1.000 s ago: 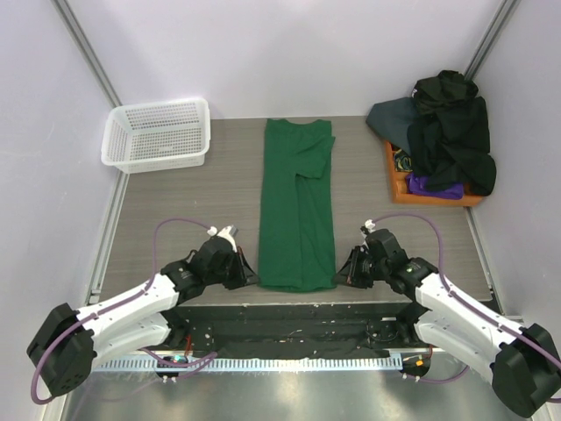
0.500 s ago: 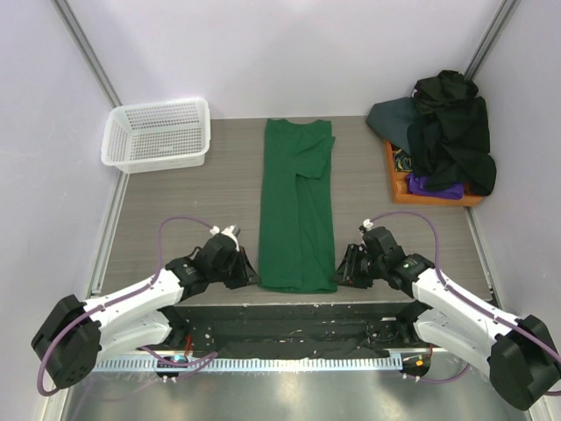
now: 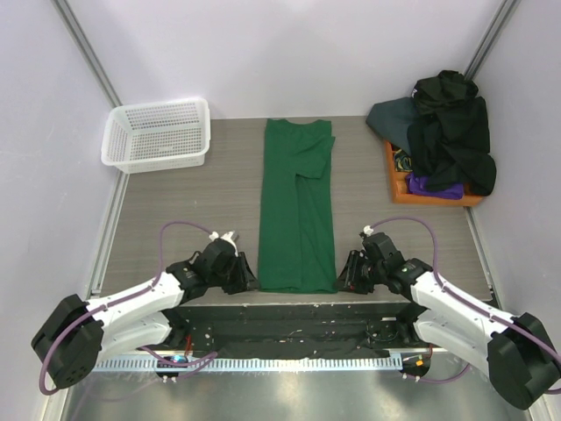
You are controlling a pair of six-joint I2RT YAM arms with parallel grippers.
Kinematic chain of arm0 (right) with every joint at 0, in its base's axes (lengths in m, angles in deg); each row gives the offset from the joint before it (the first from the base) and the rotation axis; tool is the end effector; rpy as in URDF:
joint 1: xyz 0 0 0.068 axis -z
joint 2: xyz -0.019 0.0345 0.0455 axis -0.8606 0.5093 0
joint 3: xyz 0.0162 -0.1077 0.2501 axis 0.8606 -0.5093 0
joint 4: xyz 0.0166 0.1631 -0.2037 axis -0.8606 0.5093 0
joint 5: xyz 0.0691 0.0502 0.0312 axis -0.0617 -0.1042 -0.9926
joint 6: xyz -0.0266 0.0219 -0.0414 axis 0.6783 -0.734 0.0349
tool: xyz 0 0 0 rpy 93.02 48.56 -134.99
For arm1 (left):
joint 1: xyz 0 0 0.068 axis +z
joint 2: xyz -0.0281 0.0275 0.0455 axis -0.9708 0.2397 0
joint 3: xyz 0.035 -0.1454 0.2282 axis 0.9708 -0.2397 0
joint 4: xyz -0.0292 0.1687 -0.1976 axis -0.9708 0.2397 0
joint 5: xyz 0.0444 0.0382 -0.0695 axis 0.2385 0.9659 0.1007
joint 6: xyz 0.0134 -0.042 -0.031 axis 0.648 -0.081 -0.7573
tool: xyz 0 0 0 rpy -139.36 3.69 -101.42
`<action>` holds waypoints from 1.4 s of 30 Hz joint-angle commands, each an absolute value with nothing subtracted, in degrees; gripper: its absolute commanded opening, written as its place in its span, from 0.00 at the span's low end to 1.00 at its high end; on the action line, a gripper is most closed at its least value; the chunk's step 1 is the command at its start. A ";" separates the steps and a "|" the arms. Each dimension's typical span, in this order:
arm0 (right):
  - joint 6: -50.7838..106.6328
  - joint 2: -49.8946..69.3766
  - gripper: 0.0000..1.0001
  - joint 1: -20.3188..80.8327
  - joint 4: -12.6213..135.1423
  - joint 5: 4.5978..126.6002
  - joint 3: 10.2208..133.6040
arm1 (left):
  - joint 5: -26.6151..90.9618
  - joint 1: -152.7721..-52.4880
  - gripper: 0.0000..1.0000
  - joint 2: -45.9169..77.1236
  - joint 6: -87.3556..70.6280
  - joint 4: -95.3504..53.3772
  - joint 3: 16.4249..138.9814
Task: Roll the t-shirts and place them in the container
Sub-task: Roll the T-shirt to the center of the board.
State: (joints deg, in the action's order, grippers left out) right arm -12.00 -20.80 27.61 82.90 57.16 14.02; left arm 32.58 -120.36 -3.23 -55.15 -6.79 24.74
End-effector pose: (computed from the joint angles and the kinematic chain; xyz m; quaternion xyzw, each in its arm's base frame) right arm 0.1247 0.0888 0.1464 0.0813 0.9419 0.2916 0.1459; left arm 0.1231 -0.1268 0.1499 -0.0916 0.9317 -0.3100 0.1660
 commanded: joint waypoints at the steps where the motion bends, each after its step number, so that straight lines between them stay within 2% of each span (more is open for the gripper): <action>1: -12.63 -20.28 0.29 27.30 79.56 55.84 13.42 | 30.86 -120.16 0.29 -2.33 -55.67 -10.97 24.26; 4: -12.72 -19.75 0.12 27.04 79.73 55.66 13.24 | 30.42 -120.08 0.28 -1.80 -56.11 -12.28 23.90; 7: -12.81 -20.27 0.02 27.13 79.83 55.31 13.33 | 30.15 -120.08 0.26 -1.71 -56.37 -13.43 23.47; 9: -13.07 -20.54 0.01 26.95 79.91 55.14 13.50 | 29.80 -120.08 0.23 -1.71 -56.64 -13.61 23.46; 12: -13.34 -21.15 0.01 27.04 80.44 54.43 14.12 | 29.62 -120.16 0.11 -2.23 -56.55 -13.43 23.46; 13: -13.34 -21.24 0.01 27.04 80.79 54.26 14.38 | 29.62 -120.08 0.00 -2.50 -56.55 -12.91 23.38; 21: -12.99 -19.40 0.01 27.13 81.32 52.59 18.25 | 29.02 -118.94 0.00 -5.57 -55.67 -9.74 25.92; 31: -10.44 -12.28 0.01 28.36 80.97 53.38 25.45 | 19.53 -108.31 0.00 -2.41 -55.23 -13.17 27.86; 42: -7.54 -8.76 0.01 34.33 80.97 52.15 28.53 | 17.32 -103.29 0.00 1.10 -56.11 -15.36 30.49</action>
